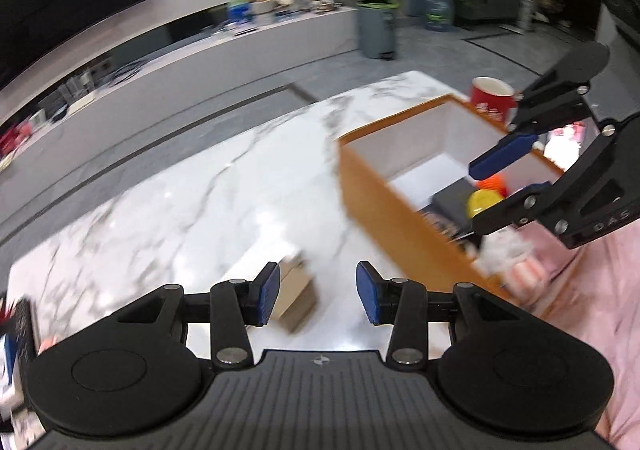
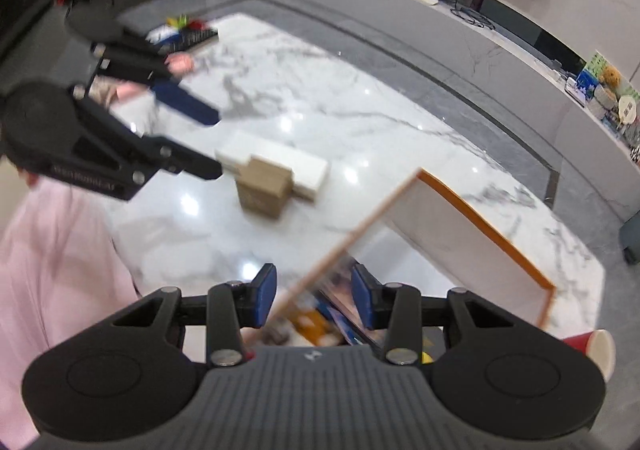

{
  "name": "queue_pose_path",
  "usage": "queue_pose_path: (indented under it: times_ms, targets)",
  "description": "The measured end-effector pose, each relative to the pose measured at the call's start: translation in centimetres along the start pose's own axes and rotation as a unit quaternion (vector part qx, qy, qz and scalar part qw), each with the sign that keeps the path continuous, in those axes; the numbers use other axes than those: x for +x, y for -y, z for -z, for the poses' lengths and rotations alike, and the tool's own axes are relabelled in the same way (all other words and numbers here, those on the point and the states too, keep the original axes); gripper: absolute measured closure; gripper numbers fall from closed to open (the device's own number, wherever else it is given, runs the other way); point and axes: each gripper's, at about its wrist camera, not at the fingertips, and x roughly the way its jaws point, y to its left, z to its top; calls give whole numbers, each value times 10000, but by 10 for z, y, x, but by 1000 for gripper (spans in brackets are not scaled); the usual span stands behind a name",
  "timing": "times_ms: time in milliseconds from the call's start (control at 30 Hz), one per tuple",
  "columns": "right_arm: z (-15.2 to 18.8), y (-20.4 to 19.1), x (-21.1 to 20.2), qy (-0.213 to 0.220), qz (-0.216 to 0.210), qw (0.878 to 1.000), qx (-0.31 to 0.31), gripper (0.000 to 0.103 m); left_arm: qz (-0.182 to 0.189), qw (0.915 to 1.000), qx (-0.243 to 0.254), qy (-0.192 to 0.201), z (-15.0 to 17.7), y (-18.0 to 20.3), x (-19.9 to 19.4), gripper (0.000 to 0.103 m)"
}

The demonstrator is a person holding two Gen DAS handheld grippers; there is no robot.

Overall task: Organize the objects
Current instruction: 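Raise both grippers out of the orange box, then reach the left gripper to the brown cardboard box while the right reaches the white box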

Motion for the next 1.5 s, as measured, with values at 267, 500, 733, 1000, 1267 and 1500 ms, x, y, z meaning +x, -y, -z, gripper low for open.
queue_pose_path:
  times_ms: [267,500,733,1000,1267,1500]
  targets:
    - [-20,-29,44,70,-190,9990,405,59,136,9997,-158,-106,32,-27,12,40]
    - [-35,-29,95,-265,-226,9987,373,65,384,9991,155,-135,38,-31,47,26]
    - [-47,-20,131,-587,-316,9978,2,69,495,9967,509,-393,29,-41,91,25]
    - [-57,-8,159,-803,-395,9957,-220,74,680,9889,1059,-788,24,-36,128,25]
    - [-59,-6,175,-926,-463,9941,-332,74,779,9859,1171,-902,26,-32,141,27]
    - [-57,-4,183,-1025,-477,9928,-394,73,735,9876,1055,-899,25,-34,144,35]
